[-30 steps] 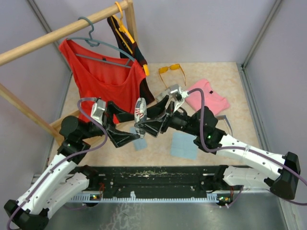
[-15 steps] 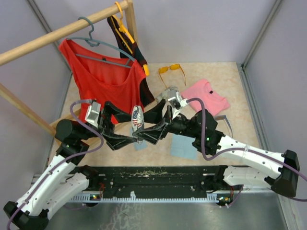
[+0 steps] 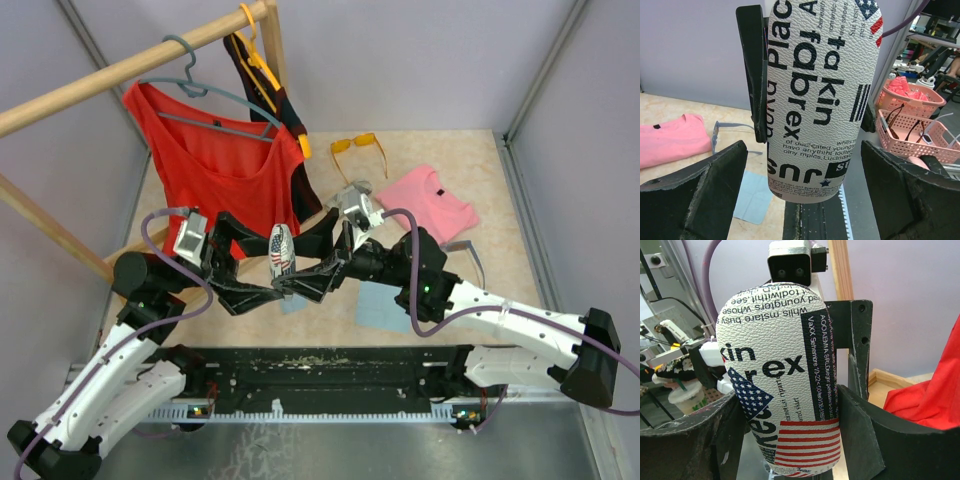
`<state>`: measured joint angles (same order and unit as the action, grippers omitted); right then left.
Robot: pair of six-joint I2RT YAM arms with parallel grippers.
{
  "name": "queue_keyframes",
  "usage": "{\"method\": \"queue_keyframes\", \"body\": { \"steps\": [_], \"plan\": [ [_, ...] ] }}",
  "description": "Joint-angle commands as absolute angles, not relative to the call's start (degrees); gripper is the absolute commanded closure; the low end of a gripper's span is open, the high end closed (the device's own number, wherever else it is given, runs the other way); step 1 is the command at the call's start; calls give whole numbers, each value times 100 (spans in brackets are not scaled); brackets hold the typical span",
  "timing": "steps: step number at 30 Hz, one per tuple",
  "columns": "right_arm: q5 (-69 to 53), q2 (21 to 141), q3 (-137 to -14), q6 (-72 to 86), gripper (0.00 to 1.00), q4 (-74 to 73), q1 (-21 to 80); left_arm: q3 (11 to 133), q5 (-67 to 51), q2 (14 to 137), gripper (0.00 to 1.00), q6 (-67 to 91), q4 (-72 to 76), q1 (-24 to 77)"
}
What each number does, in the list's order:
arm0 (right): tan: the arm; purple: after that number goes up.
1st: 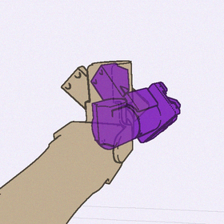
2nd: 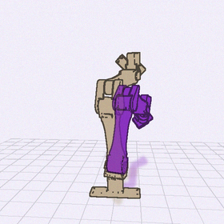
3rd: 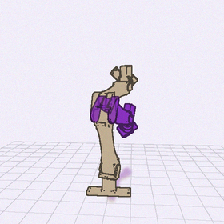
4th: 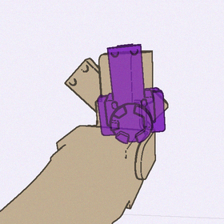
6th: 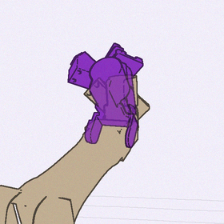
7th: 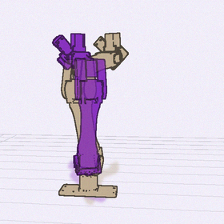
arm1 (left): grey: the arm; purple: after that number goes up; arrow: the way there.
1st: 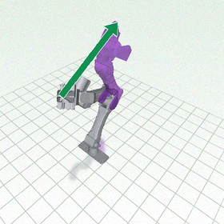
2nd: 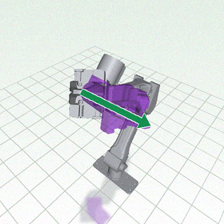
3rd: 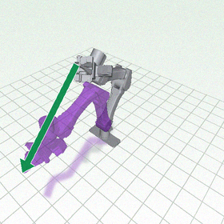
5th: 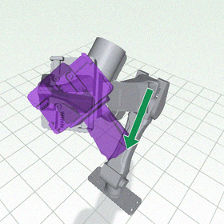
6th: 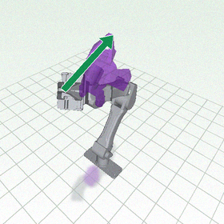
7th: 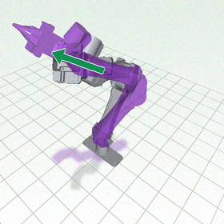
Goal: Organize the sunglasses
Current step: Open the sunglasses case.
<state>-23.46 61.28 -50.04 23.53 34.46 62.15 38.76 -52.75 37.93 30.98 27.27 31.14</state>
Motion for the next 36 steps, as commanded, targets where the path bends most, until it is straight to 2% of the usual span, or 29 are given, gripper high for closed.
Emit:
{"method": "queue_keyframes", "body": {
  "steps": [1, 15, 21, 24, 27, 30, 31, 34, 36],
  "plan": [
    [-2312, 6060, -5140, 2242, 100, 3923, 6284, 4044, -5353, 3786, 0, 3214, 2983, 3130],
    [-2415, 6272, -5151, 2292, 100, 4154, 6289, 4007, -5327, 3788, 1, 3363, 3060, 3129],
    [-2376, 6258, -5118, 2294, 100, 4174, 6292, 3982, -5361, 3814, 25, 3401, 3131, 3129],
    [-2371, 6258, -5117, 2315, 94, 4219, 6296, 3955, -5349, 3797, 42, 3430, 3168, 3129],
    [-2336, 6258, -5104, 2342, 80, 4270, 6291, 3942, -5321, 3763, 60, 3428, 3167, 3129],
    [-2253, 6221, -5069, 2355, 55, 4305, 6293, 3925, -5285, 3729, 75, 3435, 3156, 3129],
    [-2212, 6195, -5057, 2355, 43, 4306, 6293, 3927, -5278, 3716, 80, 3436, 3149, 3130],
    [-2155, 6123, -5041, 2298, 26, 4210, 6291, 3937, -5274, 3700, 90, 3445, 3147, 3129],
    [-2082, 6045, -5026, 2253, 13, 4108, 6293, 3942, -5283, 3690, 92, 3461, 3146, 3131]
  ]
}}
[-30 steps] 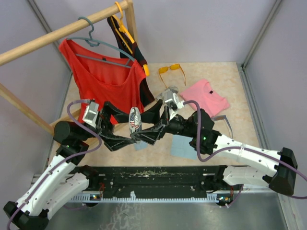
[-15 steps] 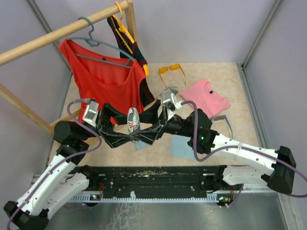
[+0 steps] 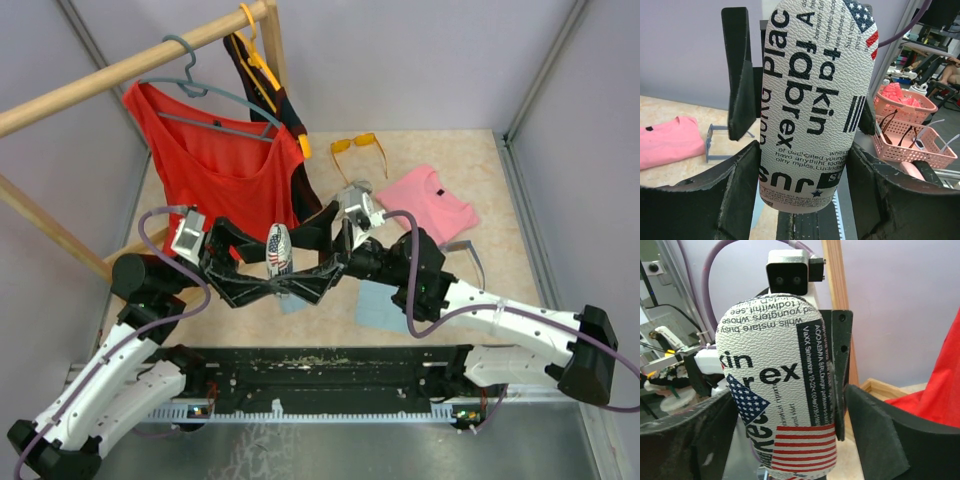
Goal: Organize the sunglasses
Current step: Open the sunglasses case.
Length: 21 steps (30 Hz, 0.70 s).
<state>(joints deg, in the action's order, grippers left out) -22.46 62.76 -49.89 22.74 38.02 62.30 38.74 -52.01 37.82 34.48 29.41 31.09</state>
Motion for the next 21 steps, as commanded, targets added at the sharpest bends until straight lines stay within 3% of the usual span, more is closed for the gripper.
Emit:
{"method": "queue_keyframes", "body": {
  "steps": [1, 5, 21],
  "plan": [
    [-2042, 6012, -5003, 2232, 8, 4082, 6287, 3946, -5294, 3687, 93, 3467, 3149, 3130],
    [-2071, 5923, -4973, 2163, 6, 3969, 6288, 3964, -5337, 3697, 100, 3511, 3187, 3129],
    [-2321, 5585, -4764, 1539, 9, 3711, 6295, 4091, -5389, 3800, 100, 3797, 3304, 3129]
  ]
}}
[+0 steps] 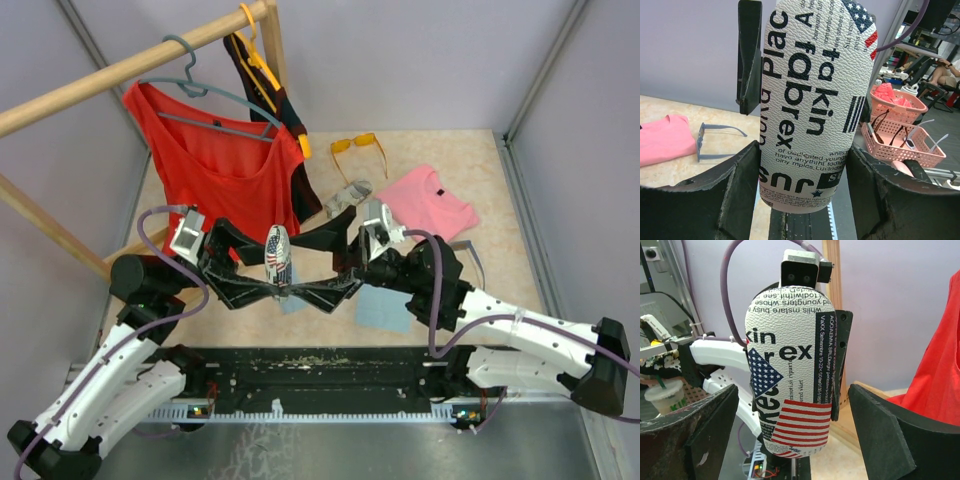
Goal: Organize the sunglasses
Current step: Open the sunglasses case.
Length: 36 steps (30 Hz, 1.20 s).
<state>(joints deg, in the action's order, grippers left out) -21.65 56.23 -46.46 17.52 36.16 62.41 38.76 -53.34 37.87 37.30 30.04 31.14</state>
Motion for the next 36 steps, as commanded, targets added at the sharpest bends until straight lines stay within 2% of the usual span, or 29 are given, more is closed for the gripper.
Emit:
{"method": "queue_keyframes", "body": {
  "steps": [1, 8, 13, 15, 19, 23, 27, 34, 36],
  "plan": [
    [-2327, 5622, -4794, 1524, 11, 3685, 6293, 4095, -5394, 3805, 100, 3797, 3305, 3129],
    [-2458, 5821, -4933, 1575, 23, 3747, 6293, 4114, -5413, 3882, 100, 3784, 3309, 3129],
    [-2453, 5875, -4931, 1617, 40, 3808, 6294, 4099, -5427, 3876, 100, 3763, 3297, 3129],
    [-2443, 5863, -4913, 1626, 39, 3817, 6292, 4096, -5419, 3862, 100, 3755, 3296, 3129],
    [-2395, 5776, -4858, 1626, 22, 3840, 6290, 4096, -5409, 3841, 100, 3738, 3283, 3129],
    [-2309, 5677, -4812, 1611, 18, 3762, 6292, 4096, -5401, 3816, 100, 3735, 3278, 3130],
    [-2262, 5616, -4773, 1600, 19, 3736, 6292, 4095, -5405, 3813, 100, 3741, 3274, 3129],
    [-2242, 5653, -4794, 1626, 36, 3708, 6293, 4095, -5432, 3841, 100, 3755, 3281, 3129],
    [-2237, 5681, -4815, 1626, 36, 3679, 6294, 4096, -5427, 3841, 100, 3743, 3278, 3129]
  ]
}}
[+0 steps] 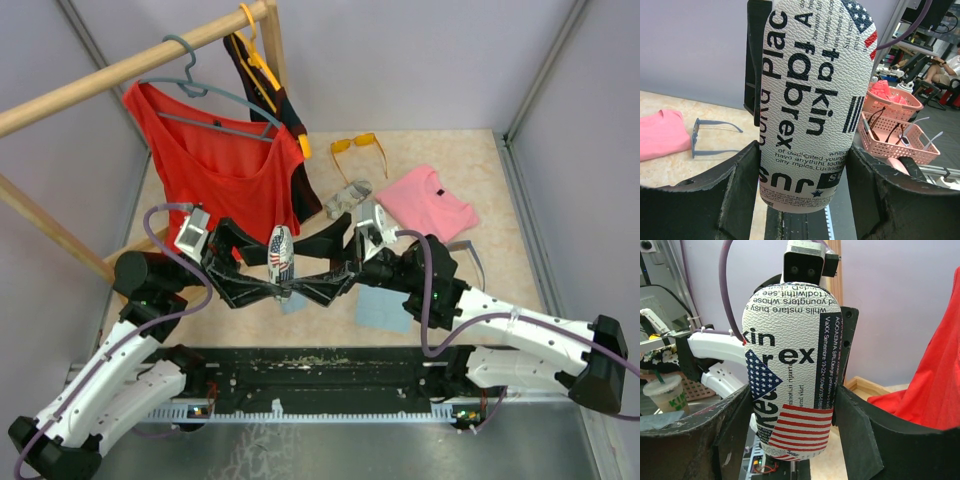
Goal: Organize the sunglasses
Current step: Open the sunglasses case.
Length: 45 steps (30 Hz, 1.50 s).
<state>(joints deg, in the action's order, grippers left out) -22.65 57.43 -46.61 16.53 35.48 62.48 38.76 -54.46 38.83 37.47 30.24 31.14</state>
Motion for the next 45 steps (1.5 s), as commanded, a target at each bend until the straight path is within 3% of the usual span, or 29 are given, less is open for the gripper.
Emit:
{"method": "queue_keyframes", "body": {
  "steps": [1, 11, 17, 24, 28, 33, 40, 42, 45],
  "plan": [
    [-2221, 5698, -4823, 1626, 36, 3662, 6295, 4096, -5425, 3840, 100, 3745, 3272, 3129],
    [-2261, 5801, -4901, 1652, 41, 3622, 6289, 4111, -5390, 3822, 100, 3683, 3159, 3129],
    [-2138, 5822, -4941, 1670, 60, 3520, 6294, 4277, -5205, 3828, 100, 3365, 2677, 3129],
    [-663, 5719, -4972, 1635, 87, 2815, 6292, 4757, -4265, 3864, 100, 2083, 1004, 3129],
    [-129, 5738, -5111, 1641, 96, 2396, 6293, 4955, -3720, 3970, 100, 1691, 554, 3130],
    [1075, 5833, -5426, 1954, 98, 1493, 6293, 5197, -3050, 4112, 100, 1359, 35, 3129],
    [2260, 6182, -5926, 2366, 100, 567, 6287, 5604, -2088, 4255, 93, 837, -669, 3129],
    [2335, 6286, -6024, 2436, 100, 462, 6293, 5662, -2058, 4286, 86, 786, -755, 3129],
    [2313, 6401, -6103, 2501, 100, 385, 6297, 5648, -2140, 4252, 69, 836, -778, 3129]
  ]
}}
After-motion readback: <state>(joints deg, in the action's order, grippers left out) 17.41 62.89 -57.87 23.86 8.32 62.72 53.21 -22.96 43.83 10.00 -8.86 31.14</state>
